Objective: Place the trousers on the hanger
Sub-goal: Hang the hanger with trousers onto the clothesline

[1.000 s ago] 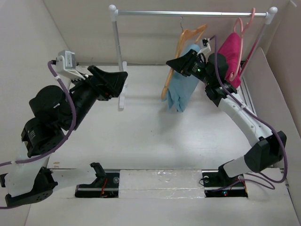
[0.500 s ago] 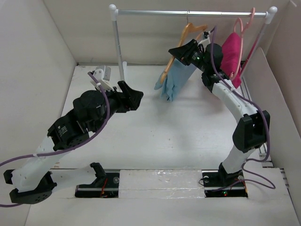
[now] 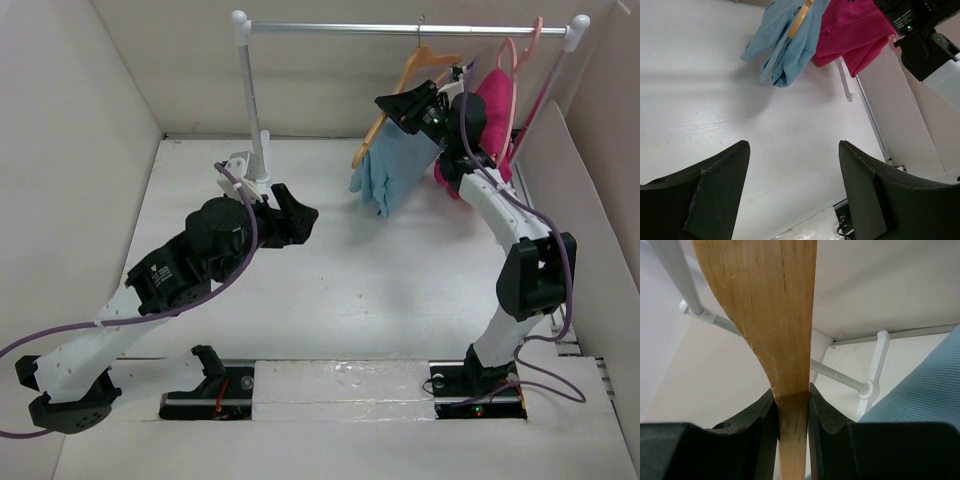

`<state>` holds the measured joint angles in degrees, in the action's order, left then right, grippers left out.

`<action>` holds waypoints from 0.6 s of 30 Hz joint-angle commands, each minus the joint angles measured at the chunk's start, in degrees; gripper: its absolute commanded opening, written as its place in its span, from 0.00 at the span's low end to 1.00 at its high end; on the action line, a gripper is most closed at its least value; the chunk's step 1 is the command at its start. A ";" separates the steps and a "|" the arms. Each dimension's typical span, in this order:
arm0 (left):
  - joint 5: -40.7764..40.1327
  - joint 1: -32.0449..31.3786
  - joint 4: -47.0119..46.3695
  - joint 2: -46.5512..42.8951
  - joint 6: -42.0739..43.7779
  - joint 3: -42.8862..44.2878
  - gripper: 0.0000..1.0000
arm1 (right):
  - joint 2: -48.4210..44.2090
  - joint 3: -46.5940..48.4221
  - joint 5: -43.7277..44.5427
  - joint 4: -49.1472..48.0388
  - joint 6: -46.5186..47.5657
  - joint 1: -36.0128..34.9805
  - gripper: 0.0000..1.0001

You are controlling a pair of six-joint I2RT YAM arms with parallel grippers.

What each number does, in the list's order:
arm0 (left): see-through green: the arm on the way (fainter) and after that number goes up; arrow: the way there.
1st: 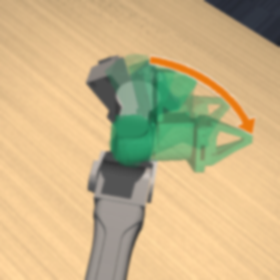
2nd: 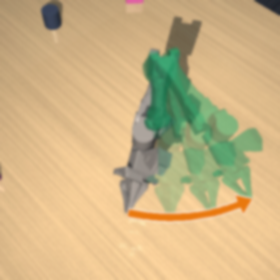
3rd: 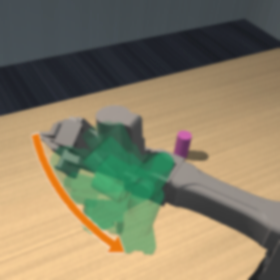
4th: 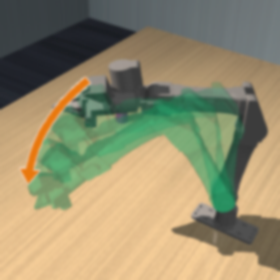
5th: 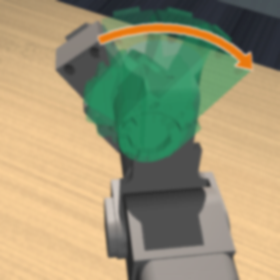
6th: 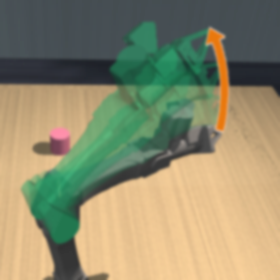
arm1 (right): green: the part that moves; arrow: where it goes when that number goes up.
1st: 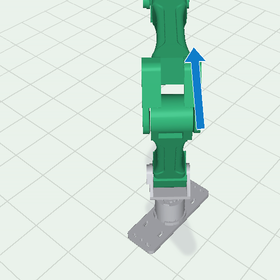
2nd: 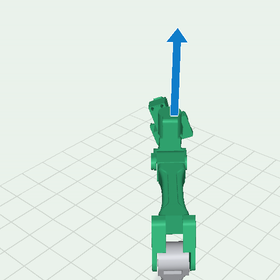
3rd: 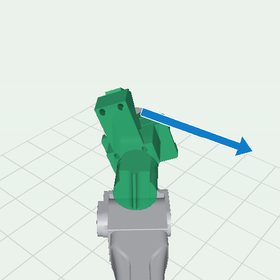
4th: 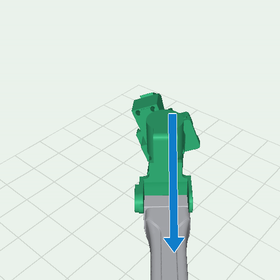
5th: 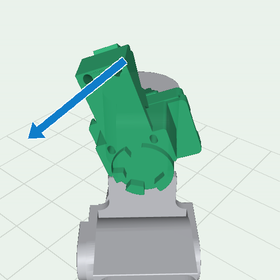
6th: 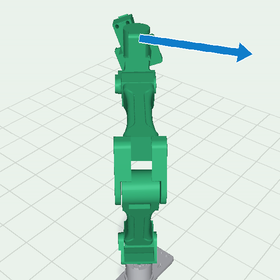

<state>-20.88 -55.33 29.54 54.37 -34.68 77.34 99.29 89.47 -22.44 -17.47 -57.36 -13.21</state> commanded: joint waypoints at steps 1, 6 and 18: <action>1.46 1.45 -3.26 -0.05 -0.57 -1.40 0.67 | -1.11 0.53 -0.24 -14.69 0.68 0.82 0.00; 2.69 2.33 -3.96 0.03 -0.92 -3.34 0.68 | -1.29 -2.46 -0.85 -15.48 1.11 1.43 0.00; -1.00 2.33 -3.96 3.19 0.74 2.02 0.82 | -6.55 2.45 -0.60 3.18 17.24 2.58 0.99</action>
<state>-19.57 -53.17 28.12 56.97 -35.24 74.94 98.37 86.26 -23.81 -19.59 -49.87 -11.29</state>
